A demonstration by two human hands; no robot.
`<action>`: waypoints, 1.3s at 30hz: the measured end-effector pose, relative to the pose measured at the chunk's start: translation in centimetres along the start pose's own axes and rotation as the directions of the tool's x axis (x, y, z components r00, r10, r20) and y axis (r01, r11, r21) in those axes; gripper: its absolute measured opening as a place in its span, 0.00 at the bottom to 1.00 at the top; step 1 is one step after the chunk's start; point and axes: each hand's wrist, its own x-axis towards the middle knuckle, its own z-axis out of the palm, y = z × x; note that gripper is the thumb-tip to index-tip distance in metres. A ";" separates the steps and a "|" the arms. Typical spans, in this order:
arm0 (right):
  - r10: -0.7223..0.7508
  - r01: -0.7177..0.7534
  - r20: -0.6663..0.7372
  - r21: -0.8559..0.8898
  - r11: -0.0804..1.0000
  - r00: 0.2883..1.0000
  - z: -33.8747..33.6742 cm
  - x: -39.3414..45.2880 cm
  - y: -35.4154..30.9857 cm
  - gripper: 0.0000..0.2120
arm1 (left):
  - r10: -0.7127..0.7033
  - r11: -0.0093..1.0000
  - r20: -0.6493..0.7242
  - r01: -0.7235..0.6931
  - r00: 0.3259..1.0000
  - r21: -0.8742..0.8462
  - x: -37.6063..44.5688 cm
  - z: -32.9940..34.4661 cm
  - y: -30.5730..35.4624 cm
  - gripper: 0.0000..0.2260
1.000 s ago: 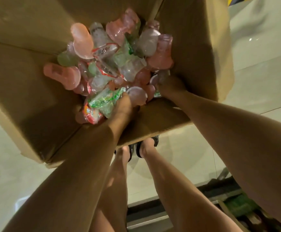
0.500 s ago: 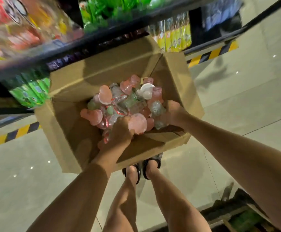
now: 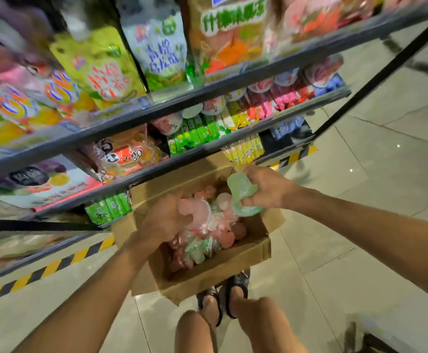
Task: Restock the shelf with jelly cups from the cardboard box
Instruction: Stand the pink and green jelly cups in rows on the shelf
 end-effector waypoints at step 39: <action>-0.506 0.566 -0.537 -0.063 0.822 0.675 -41.3 -35.0 -22.4 0.23 | 0.554 0.827 -0.415 -0.418 0.722 0.377 -30.7 -41.7 43.2 0.09</action>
